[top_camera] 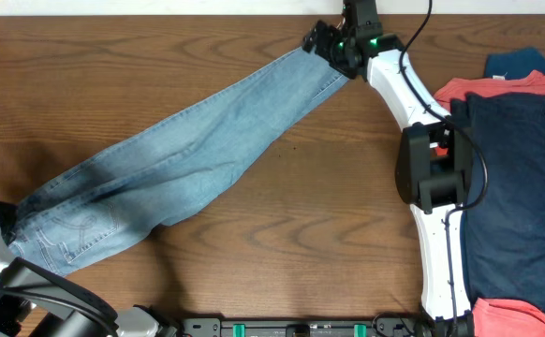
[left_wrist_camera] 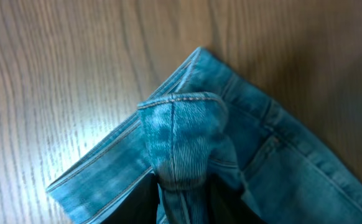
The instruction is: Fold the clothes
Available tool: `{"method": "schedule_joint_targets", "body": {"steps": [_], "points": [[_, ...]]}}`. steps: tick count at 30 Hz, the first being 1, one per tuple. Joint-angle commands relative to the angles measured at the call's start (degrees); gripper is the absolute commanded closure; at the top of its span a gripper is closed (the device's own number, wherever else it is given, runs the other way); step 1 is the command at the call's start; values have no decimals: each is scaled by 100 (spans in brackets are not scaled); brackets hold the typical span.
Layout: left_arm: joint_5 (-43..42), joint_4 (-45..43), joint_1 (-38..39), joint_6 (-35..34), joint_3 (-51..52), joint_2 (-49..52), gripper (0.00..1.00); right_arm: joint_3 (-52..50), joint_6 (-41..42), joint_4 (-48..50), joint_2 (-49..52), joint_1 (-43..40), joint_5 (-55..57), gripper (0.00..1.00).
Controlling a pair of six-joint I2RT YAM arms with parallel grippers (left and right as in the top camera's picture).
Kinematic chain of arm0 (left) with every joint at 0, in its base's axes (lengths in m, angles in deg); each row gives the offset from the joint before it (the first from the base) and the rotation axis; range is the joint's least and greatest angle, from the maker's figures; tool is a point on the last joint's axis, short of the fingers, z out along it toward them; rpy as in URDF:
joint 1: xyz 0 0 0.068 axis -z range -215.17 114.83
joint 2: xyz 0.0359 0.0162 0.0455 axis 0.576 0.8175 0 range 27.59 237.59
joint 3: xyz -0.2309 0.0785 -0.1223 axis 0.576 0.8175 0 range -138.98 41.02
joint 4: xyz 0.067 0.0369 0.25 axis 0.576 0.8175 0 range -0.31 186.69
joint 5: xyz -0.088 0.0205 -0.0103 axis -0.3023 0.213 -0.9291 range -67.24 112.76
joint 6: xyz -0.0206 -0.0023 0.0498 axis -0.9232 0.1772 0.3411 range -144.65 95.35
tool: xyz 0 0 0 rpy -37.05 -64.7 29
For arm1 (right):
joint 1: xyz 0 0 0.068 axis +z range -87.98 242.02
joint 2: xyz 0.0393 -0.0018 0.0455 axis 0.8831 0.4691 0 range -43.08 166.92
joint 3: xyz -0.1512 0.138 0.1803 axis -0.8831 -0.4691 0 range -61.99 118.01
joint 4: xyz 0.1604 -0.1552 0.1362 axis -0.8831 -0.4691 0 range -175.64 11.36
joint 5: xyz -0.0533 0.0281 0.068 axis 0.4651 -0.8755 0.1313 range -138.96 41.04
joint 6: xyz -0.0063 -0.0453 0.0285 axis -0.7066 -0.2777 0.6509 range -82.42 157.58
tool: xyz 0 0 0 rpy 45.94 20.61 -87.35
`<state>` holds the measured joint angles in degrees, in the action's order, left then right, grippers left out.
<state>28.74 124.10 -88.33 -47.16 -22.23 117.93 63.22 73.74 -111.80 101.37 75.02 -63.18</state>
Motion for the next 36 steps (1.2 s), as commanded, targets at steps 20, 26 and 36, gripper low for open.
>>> {"method": "schedule_joint_targets", "body": {"steps": [20,26,36], "points": [[68,219,129,232,-170,39,71,61,-1510,487,656,-695,-417,12],[68,286,129,234,-170,39,71,61,-1309,881,861,-501,-472,23],[68,299,129,278,-170,39,71,74,-1309,474,527,-483,-540,99]]}}
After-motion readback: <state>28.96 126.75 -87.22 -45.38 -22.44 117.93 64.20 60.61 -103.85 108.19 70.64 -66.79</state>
